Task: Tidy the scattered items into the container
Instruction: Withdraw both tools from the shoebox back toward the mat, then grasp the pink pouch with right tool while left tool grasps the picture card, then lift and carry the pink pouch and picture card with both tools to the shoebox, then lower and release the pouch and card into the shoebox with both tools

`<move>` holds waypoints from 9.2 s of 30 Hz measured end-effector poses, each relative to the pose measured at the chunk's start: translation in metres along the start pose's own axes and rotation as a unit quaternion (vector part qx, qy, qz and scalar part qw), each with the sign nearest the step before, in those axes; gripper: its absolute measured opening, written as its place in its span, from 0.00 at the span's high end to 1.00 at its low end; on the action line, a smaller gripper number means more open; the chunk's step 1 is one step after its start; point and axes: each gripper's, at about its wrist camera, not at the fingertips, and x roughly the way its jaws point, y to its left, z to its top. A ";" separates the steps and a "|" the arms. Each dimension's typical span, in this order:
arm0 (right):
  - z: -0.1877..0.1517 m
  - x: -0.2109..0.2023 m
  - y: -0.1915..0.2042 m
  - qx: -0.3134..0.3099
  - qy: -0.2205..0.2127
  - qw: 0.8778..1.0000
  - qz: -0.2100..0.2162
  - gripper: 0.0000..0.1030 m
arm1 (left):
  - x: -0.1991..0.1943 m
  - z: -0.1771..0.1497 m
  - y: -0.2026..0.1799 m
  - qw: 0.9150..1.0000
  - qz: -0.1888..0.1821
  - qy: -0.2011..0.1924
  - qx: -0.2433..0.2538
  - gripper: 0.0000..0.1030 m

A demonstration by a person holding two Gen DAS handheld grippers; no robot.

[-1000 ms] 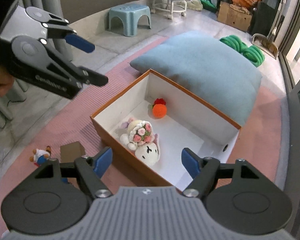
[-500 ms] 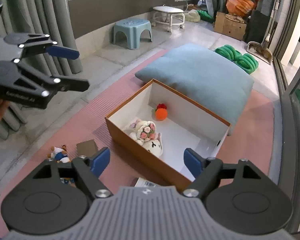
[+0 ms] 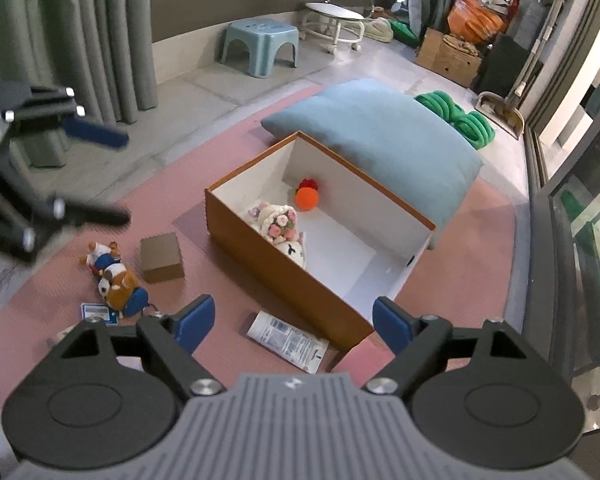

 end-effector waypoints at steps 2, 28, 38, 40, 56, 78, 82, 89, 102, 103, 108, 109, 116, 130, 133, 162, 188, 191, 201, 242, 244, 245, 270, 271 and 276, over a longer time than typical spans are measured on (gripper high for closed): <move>-0.002 -0.001 0.004 -0.003 0.001 1.000 0.002 0.15 | -0.003 -0.008 -0.007 1.000 -0.007 -0.008 0.002 0.14; -0.079 -0.026 0.024 0.034 -0.053 0.998 -0.014 0.08 | -0.063 -0.102 0.051 0.983 0.085 -0.011 -0.163 0.09; -0.134 -0.016 0.029 0.032 -0.058 0.996 -0.060 0.08 | -0.060 -0.150 0.027 0.980 0.064 0.003 -0.189 0.09; -0.147 -0.007 0.032 0.037 -0.040 0.997 -0.053 0.08 | -0.051 -0.160 0.024 0.979 0.070 0.027 -0.189 0.09; -0.224 0.069 0.107 0.052 0.097 0.994 0.024 0.08 | 0.010 -0.232 -0.015 0.971 0.091 0.189 -0.112 0.16; -0.231 0.126 0.118 0.085 0.133 0.987 0.017 0.10 | 0.036 -0.244 -0.028 0.965 0.085 0.228 -0.100 0.21; -0.233 0.130 0.119 0.088 0.138 0.986 0.017 0.13 | 0.037 -0.242 -0.031 0.963 0.093 0.231 -0.102 0.29; -0.234 0.128 0.120 0.081 0.133 0.988 0.019 0.19 | 0.038 -0.241 -0.033 0.962 0.095 0.232 -0.106 0.35; -0.232 0.122 0.121 0.073 0.132 0.988 0.020 0.29 | 0.031 -0.241 -0.035 0.960 0.091 0.239 -0.111 0.36; -0.232 0.121 0.121 0.072 0.132 0.988 0.020 0.30 | 0.030 -0.241 -0.036 0.960 0.092 0.239 -0.112 0.36; -0.232 0.117 0.121 0.072 0.132 0.988 0.021 0.32 | 0.026 -0.239 -0.036 0.960 0.092 0.237 -0.115 0.36; -0.232 0.116 0.120 0.072 0.131 0.988 0.022 0.32 | 0.025 -0.239 -0.036 0.960 0.092 0.237 -0.115 0.36; -0.228 0.102 0.117 0.069 0.124 0.990 0.023 0.33 | 0.013 -0.229 -0.037 0.962 0.088 0.231 -0.113 0.36; -0.205 0.058 0.099 0.064 0.091 0.994 0.019 0.34 | -0.026 -0.202 -0.027 0.966 0.097 0.219 -0.100 0.35; -0.201 0.049 0.097 0.060 0.085 0.994 0.021 0.34 | -0.032 -0.196 -0.024 0.966 0.099 0.214 -0.102 0.36; -0.106 -0.018 0.068 -0.033 -0.024 0.999 0.006 0.34 | -0.033 -0.071 0.015 0.986 0.121 0.111 -0.038 0.35; 0.031 0.010 0.010 -0.096 -0.114 0.987 -0.051 0.34 | 0.083 0.081 0.015 0.995 0.068 0.010 0.075 0.36; 0.045 0.031 0.000 -0.088 -0.111 0.989 -0.053 0.34 | 0.110 0.086 0.026 0.996 0.054 0.023 0.060 0.35; 0.081 0.117 -0.033 -0.035 -0.083 0.994 -0.057 0.34 | 0.210 0.082 0.057 0.994 0.025 0.104 0.012 0.36; 0.060 0.307 -0.050 -0.041 0.102 0.994 -0.024 0.33 | 0.350 0.019 0.062 0.959 0.014 0.283 0.029 0.36; 0.062 0.308 -0.049 -0.050 0.105 0.993 -0.023 0.32 | 0.353 0.017 0.062 0.954 0.013 0.298 0.027 0.36; 0.061 0.309 -0.049 -0.051 0.113 0.992 -0.017 0.31 | 0.353 0.016 0.063 0.952 0.011 0.304 0.024 0.36; 0.069 0.287 -0.044 -0.068 0.127 0.989 -0.016 0.15 | 0.326 0.027 0.086 0.959 0.011 0.281 -0.024 0.28; 0.072 0.286 -0.044 -0.069 0.126 0.990 -0.017 0.15 | 0.326 0.029 0.087 0.960 0.011 0.278 -0.023 0.28; 0.078 0.272 -0.045 -0.072 0.115 0.991 -0.021 0.15 | 0.322 0.044 0.094 0.964 0.013 0.266 -0.028 0.28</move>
